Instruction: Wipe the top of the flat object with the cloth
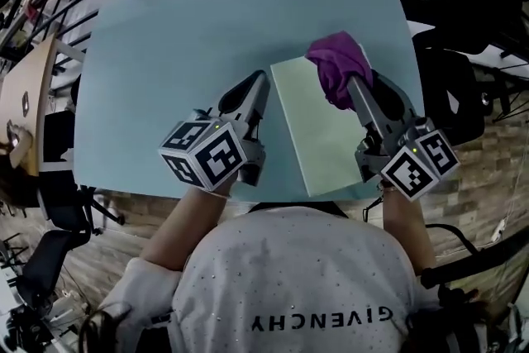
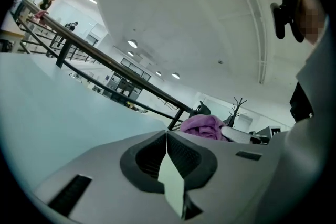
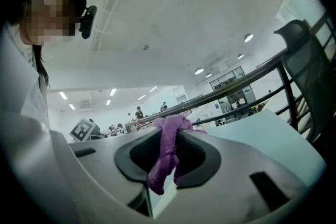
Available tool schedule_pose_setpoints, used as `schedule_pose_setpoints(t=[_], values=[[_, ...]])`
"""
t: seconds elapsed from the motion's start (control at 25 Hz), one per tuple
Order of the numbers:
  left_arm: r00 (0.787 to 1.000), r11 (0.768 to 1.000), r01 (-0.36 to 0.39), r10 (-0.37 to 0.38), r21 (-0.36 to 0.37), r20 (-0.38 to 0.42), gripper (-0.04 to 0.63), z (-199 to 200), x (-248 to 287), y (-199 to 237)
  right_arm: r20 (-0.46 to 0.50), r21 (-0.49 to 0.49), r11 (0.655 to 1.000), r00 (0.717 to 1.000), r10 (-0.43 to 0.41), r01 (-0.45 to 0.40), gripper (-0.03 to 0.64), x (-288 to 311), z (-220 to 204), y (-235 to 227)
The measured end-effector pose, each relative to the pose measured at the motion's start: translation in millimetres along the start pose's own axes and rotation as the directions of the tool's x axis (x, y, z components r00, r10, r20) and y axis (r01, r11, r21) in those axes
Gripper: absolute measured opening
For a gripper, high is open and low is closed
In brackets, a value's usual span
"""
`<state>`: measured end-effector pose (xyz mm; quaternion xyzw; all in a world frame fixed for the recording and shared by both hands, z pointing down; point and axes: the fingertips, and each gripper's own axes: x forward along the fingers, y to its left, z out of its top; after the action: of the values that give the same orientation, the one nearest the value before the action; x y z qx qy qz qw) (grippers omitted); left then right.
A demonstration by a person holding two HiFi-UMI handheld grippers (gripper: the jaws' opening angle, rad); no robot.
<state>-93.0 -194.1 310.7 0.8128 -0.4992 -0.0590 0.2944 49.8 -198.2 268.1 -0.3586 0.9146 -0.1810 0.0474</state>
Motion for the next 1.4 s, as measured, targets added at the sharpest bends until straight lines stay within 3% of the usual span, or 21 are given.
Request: schedule_pose_setpoints(t=[0.2, 0.28, 0.32, 0.44, 0.52, 0.64, 0.8, 0.88, 1.04, 1.16, 1.4], values=[[0.993, 0.992, -0.109, 0.105, -0.067, -0.058, 0.008, -22, 15, 35, -0.096, 0.015, 0.998, 0.993, 0.066, -0.064, 0.072, 38, -15, -11], [0.988, 0.987, -0.137, 0.130, -0.080, -0.087, 0.109, -31, 19, 45, -0.131, 0.016, 0.996, 0.988, 0.088, -0.086, 0.072, 52, -23, -12], [0.986, 0.985, -0.143, 0.133, -0.102, -0.097, 0.141, -38, 21, 48, -0.143, 0.011, 0.995, 0.985, 0.096, -0.096, 0.072, 57, -26, -13], [0.981, 0.972, -0.154, 0.129, -0.179, -0.149, 0.141, -66, 31, 54, -0.161, 0.007, 0.995, 0.982, 0.098, -0.099, 0.072, 68, -35, -20], [0.970, 0.966, -0.169, 0.128, -0.195, -0.206, 0.147, -89, 35, 58, -0.180, 0.009, 0.995, 0.979, 0.095, -0.094, 0.072, 74, -46, -21], [0.950, 0.958, -0.191, 0.125, -0.215, -0.286, 0.214, -117, 39, 69, -0.223, -0.012, 0.994, 0.969, 0.103, -0.109, 0.071, 85, -64, -17], [0.934, 0.941, -0.228, 0.138, -0.251, -0.331, 0.206, -136, 44, 82, -0.255, -0.036, 0.991, 0.960, 0.115, -0.128, 0.071, 103, -79, -12], [0.930, 0.938, -0.238, 0.146, -0.251, -0.337, 0.143, -142, 46, 82, -0.279, -0.046, 0.988, 0.951, 0.131, -0.149, 0.071, 108, -87, -9], [0.932, 0.943, -0.220, 0.127, -0.250, -0.340, 0.132, -146, 48, 81, -0.346, -0.124, 0.973, 0.927, 0.143, -0.196, 0.069, 120, -107, 3], [0.935, 0.919, -0.218, 0.100, -0.329, -0.341, 0.142, -149, 46, 84, -0.401, -0.208, 0.957, 0.910, 0.103, -0.200, 0.069, 132, -126, 9], [0.936, 0.908, -0.228, 0.106, -0.352, -0.335, 0.172, -151, 45, 85, -0.576, -0.341, 0.912, 0.817, -0.013, -0.226, 0.072, 132, -179, -3]])
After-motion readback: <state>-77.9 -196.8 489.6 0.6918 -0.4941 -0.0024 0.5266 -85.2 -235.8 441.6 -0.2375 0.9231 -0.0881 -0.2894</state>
